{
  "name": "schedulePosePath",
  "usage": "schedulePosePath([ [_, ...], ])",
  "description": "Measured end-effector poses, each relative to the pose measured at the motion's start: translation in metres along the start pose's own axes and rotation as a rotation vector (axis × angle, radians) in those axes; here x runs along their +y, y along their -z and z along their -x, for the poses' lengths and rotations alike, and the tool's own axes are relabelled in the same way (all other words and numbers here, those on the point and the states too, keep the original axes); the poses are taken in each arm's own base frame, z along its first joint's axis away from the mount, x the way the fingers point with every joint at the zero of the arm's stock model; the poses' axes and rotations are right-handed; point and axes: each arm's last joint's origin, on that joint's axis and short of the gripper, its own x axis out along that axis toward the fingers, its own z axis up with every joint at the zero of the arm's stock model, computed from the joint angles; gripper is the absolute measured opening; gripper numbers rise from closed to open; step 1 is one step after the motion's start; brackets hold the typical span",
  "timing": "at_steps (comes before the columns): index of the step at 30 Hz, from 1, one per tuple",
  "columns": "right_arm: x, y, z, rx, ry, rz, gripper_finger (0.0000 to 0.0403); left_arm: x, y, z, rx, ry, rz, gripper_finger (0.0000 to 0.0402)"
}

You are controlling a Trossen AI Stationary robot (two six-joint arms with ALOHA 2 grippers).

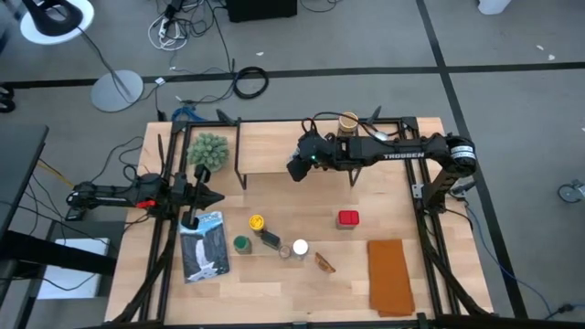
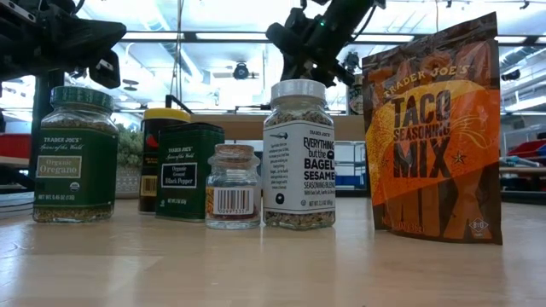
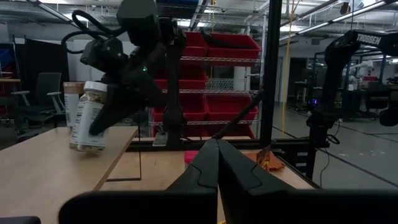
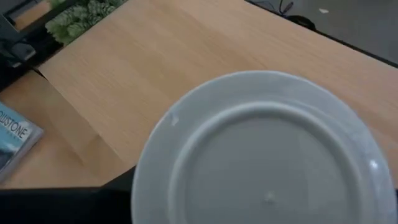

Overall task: Shelf spices
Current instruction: Put the right white seasoning bottle on the shelf

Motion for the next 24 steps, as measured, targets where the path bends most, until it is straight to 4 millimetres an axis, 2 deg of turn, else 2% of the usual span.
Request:
schedulePosePath([
  [6,-0.002,-0.006,-0.002,-0.013,-0.038,-0.026,0.0238,0.0,0.0,0.0,-0.001,0.0,0.0,0.0006],
  [24,-0.011,-0.032,-0.008,-0.174,-0.096,-0.013,0.0232,0.0,0.0,0.0,0.0,0.0,0.0,0.0006],
])
